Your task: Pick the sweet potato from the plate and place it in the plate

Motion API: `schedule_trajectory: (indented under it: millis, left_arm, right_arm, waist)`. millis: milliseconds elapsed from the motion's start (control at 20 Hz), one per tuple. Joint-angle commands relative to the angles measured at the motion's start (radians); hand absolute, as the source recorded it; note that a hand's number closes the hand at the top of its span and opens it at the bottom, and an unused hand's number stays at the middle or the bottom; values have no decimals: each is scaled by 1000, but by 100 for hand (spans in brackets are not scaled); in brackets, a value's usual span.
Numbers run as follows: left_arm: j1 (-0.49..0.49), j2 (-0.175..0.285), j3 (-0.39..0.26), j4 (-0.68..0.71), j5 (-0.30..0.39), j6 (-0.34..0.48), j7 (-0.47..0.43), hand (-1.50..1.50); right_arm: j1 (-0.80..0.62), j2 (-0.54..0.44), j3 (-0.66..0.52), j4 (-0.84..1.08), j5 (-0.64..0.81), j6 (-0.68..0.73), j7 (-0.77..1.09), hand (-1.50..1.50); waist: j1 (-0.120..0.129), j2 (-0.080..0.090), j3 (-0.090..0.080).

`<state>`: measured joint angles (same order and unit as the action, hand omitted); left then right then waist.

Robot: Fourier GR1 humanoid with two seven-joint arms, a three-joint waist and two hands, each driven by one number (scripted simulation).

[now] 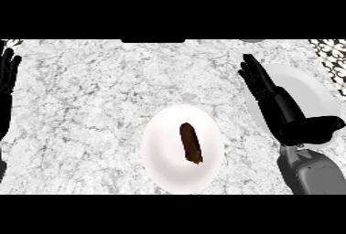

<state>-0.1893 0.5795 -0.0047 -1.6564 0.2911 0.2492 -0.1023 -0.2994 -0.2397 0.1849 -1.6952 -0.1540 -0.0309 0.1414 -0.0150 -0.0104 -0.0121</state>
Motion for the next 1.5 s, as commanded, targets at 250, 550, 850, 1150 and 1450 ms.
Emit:
schedule_trajectory:
  millis: [250,550,850,1150,1450]
  left_arm:
    - [40,-96,-155,148,-5,-26,164,0]
    - [52,-135,-164,209,12,-46,216,0]
    - [28,-201,-206,256,-41,-29,202,0]
    - [8,-170,-136,284,-28,-69,218,0]
    - [21,-158,-91,268,-27,-114,243,0]
  right_arm:
    - [-228,-67,220,183,14,320,133,150]
    - [-152,-115,161,368,273,170,-304,-150]
    - [-229,-206,282,461,426,318,-379,-150]
    - [-329,-146,330,376,525,384,-168,-150]
    - [-297,-134,333,286,567,511,-53,-150]
  waist:
    - [70,44,9]
    - [30,19,13]
    - [24,15,12]
    - [20,9,12]
    - [18,9,12]
